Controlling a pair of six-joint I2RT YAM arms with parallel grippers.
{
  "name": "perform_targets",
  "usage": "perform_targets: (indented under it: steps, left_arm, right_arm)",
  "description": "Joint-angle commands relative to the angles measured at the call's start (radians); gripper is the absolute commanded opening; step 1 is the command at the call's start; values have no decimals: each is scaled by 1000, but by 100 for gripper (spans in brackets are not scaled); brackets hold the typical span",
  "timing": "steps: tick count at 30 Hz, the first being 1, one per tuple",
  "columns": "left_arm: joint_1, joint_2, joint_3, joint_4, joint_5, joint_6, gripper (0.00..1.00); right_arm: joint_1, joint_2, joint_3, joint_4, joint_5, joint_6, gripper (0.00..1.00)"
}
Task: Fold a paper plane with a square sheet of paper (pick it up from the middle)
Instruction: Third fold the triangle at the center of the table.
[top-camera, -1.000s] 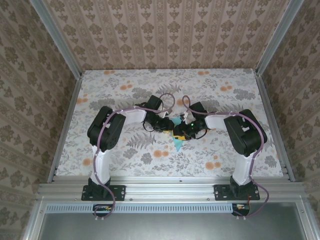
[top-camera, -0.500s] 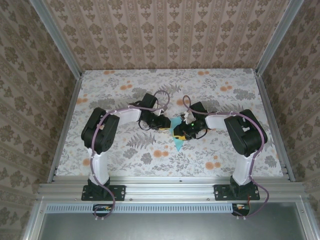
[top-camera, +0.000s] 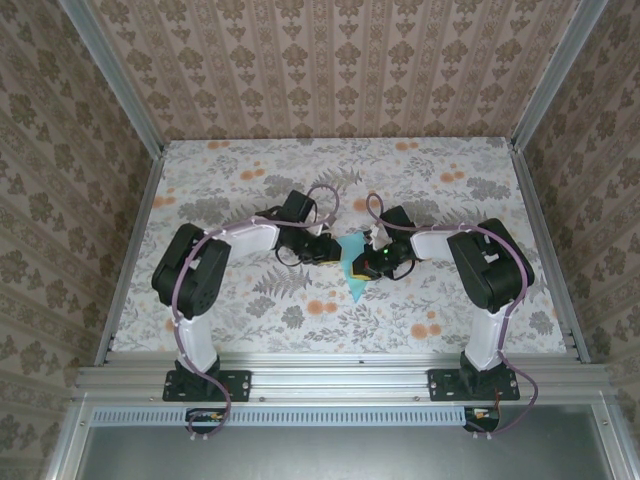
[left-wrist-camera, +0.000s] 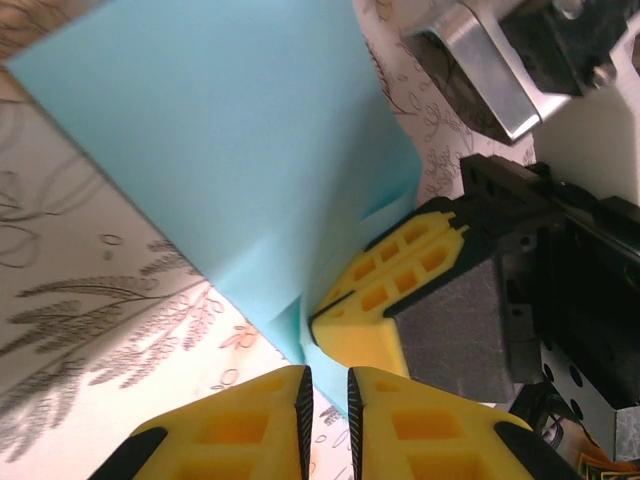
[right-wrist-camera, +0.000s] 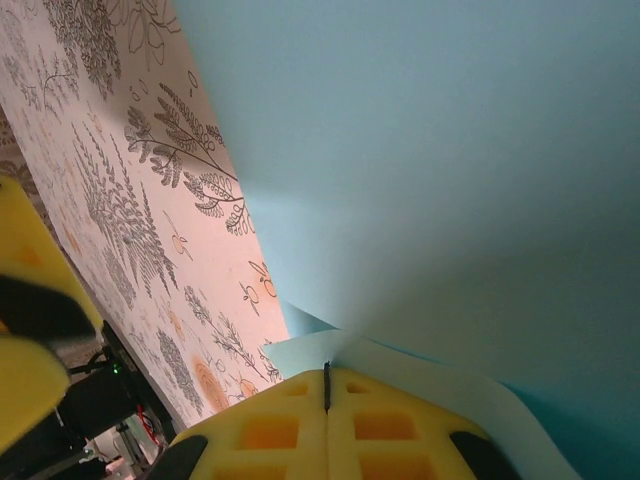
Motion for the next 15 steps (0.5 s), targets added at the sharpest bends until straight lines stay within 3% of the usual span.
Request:
perform_targets:
  steps: [1,15]
  left_arm:
    - [-23,-1,1,19,11,-22,19]
    - [-75,64,-40,122,-7,-104,14]
  right_arm:
    - [5,31,-27,-28,40,-8,2]
    - [5,26,-39,-28,39,-10,0]
